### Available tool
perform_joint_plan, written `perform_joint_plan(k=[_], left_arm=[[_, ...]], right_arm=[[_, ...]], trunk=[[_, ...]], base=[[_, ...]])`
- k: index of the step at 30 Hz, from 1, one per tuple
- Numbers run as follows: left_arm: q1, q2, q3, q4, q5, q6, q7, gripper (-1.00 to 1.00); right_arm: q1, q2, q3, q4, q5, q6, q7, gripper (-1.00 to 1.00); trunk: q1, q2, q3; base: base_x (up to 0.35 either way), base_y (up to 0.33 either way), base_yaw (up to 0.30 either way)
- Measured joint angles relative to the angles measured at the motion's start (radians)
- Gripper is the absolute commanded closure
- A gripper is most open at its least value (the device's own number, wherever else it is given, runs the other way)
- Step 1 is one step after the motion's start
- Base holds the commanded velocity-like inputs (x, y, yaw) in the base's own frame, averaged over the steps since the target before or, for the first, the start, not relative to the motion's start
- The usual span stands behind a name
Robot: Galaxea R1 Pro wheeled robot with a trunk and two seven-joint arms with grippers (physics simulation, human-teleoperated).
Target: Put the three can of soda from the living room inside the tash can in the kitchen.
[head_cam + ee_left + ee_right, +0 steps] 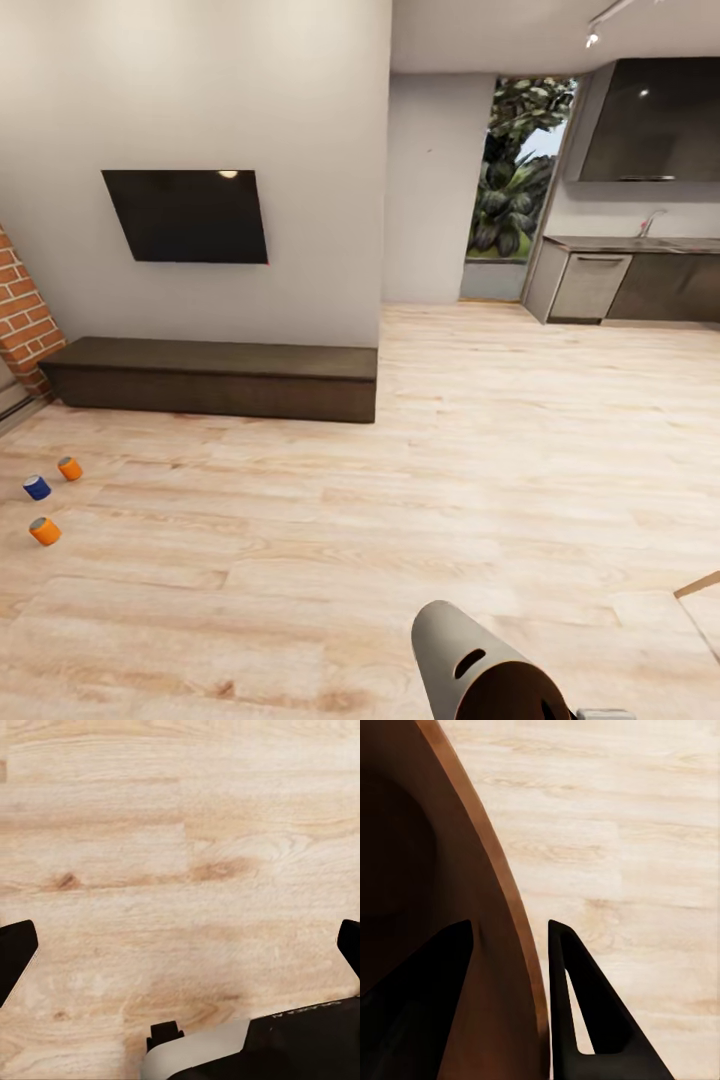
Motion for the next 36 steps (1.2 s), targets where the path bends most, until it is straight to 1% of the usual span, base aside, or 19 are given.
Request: perform_joint_plan(k=[6, 17, 28, 36], left_arm=[[0.000, 0.001, 0.001, 0.000, 0.017, 0.000, 0.000, -1.00], [0.000, 0.000, 0.000, 0.000, 0.019, 0.000, 0.000, -1.00], [0.000, -0.001, 0.000, 0.001, 0.019, 0.000, 0.000, -1.00], [0.000, -0.001, 0.001, -0.001, 0.020, 0.000, 0.000, -1.00]], right_arm=[[0.000, 0.000, -0.002, 0.000, -0.002, 0.000, 0.000, 1.00], [0.000, 0.000, 0.000, 0.000, 0.000, 0.000, 0.000, 1.00], [0.000, 0.000, -0.001, 0.000, -0.001, 0.000, 0.000, 1.00], [0.000, 0.000, -0.001, 0.001, -0.001, 0.000, 0.000, 1.00]], trunk=[[0.000, 0.000, 0.000], [0.000, 0.000, 0.000], [0.000, 0.000, 0.000], [0.000, 0.000, 0.000]], base=[[0.190, 0.083, 0.076], [0.133, 0.031, 0.224], [0.018, 0.008, 0.245], [0.001, 0.092, 0.244]])
